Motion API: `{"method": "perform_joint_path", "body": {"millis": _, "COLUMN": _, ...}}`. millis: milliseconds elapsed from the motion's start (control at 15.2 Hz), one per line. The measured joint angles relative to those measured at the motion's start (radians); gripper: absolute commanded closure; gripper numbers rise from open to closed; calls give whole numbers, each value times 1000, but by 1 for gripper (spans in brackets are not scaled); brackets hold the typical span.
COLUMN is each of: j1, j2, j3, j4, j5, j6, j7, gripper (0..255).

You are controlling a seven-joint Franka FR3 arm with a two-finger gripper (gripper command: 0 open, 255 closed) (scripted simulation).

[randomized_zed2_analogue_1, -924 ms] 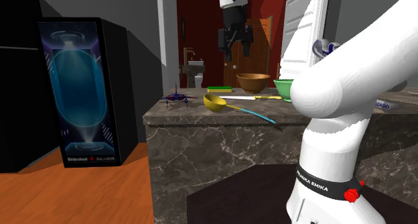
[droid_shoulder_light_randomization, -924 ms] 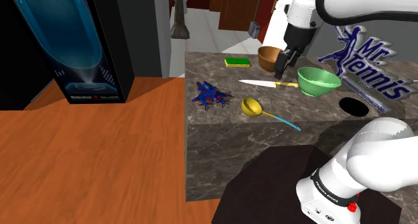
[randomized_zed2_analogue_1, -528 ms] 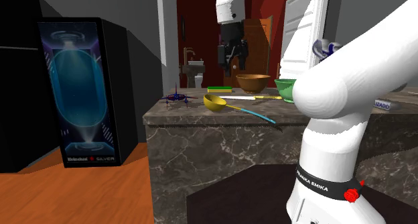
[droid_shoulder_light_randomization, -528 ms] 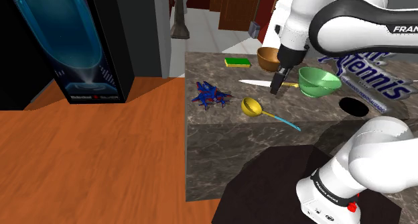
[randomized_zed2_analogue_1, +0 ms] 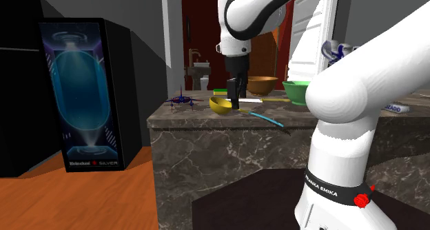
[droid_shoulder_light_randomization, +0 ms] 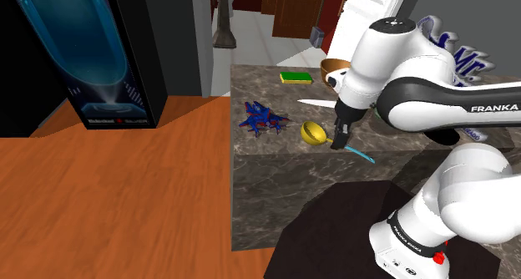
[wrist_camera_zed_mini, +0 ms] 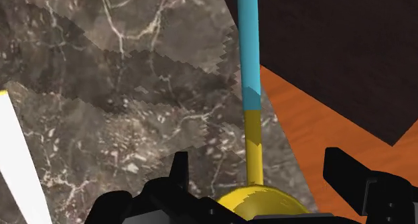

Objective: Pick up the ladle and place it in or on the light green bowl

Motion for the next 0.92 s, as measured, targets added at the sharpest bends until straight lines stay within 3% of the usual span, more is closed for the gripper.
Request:
{"method": "perform_joint_path", "body": {"millis": 462, "j1": -12, "j2": 58, "j3": -5, "j4": -68, "j5": -23, "j6": 128, "j7": 3, "gripper": 0}}
{"method": "perform_joint_path", "body": {"millis": 858, "j1": -15, "j2": 64, "j3": -7, "j4": -76, "j5": -27, "j6": 144, "j7": 3, "gripper": 0}}
{"method": "perform_joint_path", "body": {"millis": 924, "j1": -15, "j2": 64, "j3": -7, "j4": -76, "j5": -27, "j6": 144, "j7": 3, "gripper": 255}}
